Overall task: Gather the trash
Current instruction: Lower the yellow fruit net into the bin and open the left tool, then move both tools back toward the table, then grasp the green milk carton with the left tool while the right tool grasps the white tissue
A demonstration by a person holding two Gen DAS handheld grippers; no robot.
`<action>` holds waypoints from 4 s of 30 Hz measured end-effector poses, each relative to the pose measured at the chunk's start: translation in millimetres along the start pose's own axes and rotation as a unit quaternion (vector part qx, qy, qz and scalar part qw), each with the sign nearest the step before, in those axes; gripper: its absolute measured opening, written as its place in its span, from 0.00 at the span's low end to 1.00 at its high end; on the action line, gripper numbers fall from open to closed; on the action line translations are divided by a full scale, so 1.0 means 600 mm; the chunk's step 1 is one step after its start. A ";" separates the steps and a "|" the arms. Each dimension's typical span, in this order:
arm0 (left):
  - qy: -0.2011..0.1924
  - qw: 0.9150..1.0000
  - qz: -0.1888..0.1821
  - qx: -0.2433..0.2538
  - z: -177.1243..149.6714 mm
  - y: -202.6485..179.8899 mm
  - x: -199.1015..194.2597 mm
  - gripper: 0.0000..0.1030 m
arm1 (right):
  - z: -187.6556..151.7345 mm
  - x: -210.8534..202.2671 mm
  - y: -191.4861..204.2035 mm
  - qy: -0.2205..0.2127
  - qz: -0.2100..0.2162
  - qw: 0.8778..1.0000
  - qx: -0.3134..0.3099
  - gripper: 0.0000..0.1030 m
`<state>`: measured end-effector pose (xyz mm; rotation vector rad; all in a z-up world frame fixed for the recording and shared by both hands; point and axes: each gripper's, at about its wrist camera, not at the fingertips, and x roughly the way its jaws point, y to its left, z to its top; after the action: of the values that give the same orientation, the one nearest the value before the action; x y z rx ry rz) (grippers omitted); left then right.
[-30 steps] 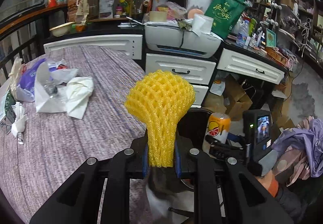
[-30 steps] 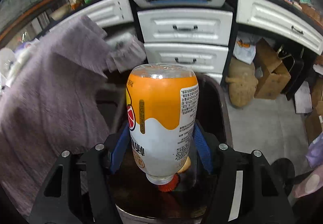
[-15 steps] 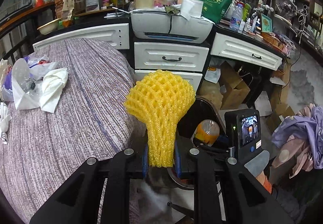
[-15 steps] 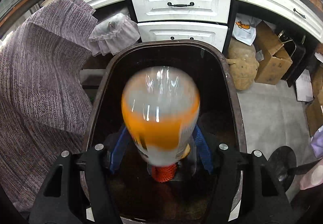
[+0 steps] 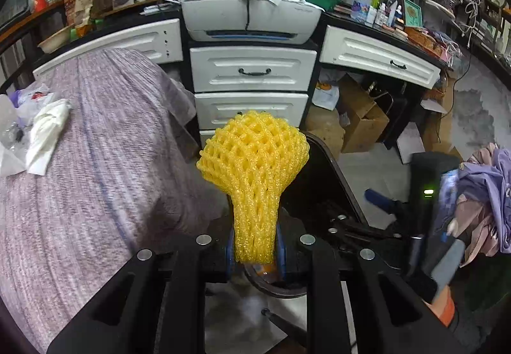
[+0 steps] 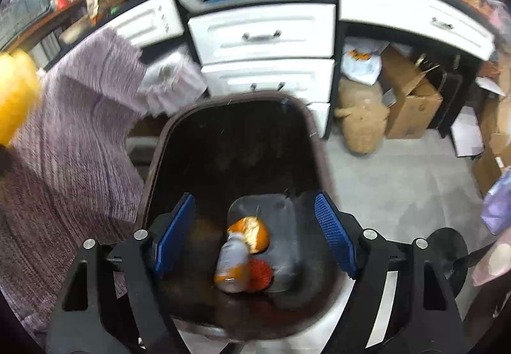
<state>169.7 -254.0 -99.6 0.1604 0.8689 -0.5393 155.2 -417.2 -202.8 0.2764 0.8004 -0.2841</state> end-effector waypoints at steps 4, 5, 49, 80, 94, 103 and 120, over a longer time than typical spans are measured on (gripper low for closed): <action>0.015 1.000 -0.006 0.019 0.004 -0.026 0.028 0.19 | 0.004 -0.053 -0.036 -0.037 -0.026 0.999 0.016 0.82; 0.020 0.999 -0.009 0.023 0.005 -0.032 0.036 0.19 | 0.005 -0.065 -0.048 -0.045 -0.030 0.998 0.023 0.82; 0.051 0.997 -0.015 0.056 -0.004 -0.060 0.048 0.90 | -0.001 -0.128 -0.131 -0.065 -0.051 0.991 0.107 0.90; -0.061 0.992 0.100 -0.046 -0.088 0.194 -0.208 0.94 | 0.069 -0.223 0.206 -0.112 0.122 0.981 -0.105 0.91; -0.066 0.965 0.186 -0.171 -0.164 0.416 -0.280 0.94 | 0.074 -0.222 0.383 -0.082 0.212 0.954 -0.196 0.91; -0.060 0.953 0.206 -0.212 -0.123 0.520 -0.272 0.94 | 0.076 -0.188 0.479 -0.070 0.223 0.939 -0.253 0.91; 0.001 0.932 0.218 -0.289 -0.022 0.687 -0.168 0.77 | 0.131 -0.116 0.541 -0.053 0.203 0.939 -0.274 0.91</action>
<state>318.9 141.7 -64.9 -0.1851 0.9265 0.1434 275.1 -133.7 -56.0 -0.1022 0.6661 0.3136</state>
